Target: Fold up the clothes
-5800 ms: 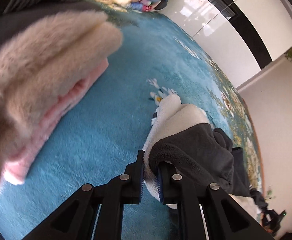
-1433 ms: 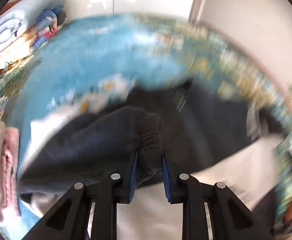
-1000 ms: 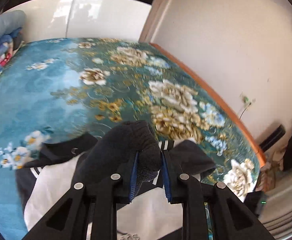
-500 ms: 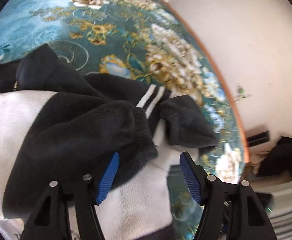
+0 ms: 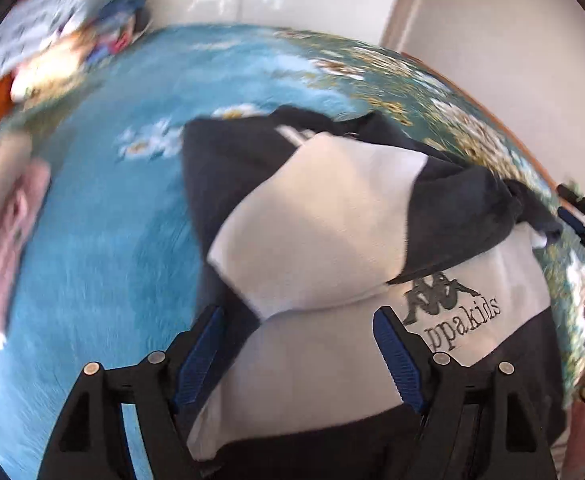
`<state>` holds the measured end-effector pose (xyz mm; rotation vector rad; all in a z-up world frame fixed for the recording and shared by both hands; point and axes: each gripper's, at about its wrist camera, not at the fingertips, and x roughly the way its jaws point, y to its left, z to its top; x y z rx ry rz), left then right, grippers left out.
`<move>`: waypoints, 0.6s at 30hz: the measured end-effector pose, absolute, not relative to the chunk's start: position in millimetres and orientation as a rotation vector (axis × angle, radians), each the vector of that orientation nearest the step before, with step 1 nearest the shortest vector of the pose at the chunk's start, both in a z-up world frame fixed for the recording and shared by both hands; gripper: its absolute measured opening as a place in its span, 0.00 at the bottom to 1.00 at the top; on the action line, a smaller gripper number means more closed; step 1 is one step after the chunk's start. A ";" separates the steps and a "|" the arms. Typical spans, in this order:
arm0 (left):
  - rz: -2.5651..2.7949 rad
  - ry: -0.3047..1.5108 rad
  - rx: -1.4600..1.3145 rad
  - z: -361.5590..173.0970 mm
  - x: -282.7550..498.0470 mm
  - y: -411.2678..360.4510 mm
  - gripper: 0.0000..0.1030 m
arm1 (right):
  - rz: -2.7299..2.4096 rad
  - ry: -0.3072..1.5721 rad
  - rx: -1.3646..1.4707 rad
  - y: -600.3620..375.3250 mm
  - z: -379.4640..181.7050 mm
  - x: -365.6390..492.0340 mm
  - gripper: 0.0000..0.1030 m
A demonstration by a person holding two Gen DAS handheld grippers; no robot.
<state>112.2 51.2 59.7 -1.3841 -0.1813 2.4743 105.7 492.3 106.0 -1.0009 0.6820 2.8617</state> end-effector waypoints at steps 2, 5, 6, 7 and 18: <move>2.453 -0.305 -1.396 56.5 111.8 35.7 0.78 | 2.839 0.429 -1.062 478.5 110.6 79.2 0.65; 2.429 -0.394 -1.395 56.5 111.9 19.3 0.78 | 2.754 0.220 -1.230 464.3 91.3 36.9 0.65; 2.432 -0.403 -1.391 56.3 112.4 14.8 0.78 | 2.724 0.206 -1.285 464.3 81.0 27.9 0.65; 2.436 -0.411 -1.387 56.1 112.9 10.3 0.78 | 2.694 0.193 -1.338 464.5 70.8 19.4 0.65; 2.424 -0.561 -1.346 46.1 121.2 -43.0 0.78 | 2.496 0.739 -1.335 534.5 55.4 24.7 0.19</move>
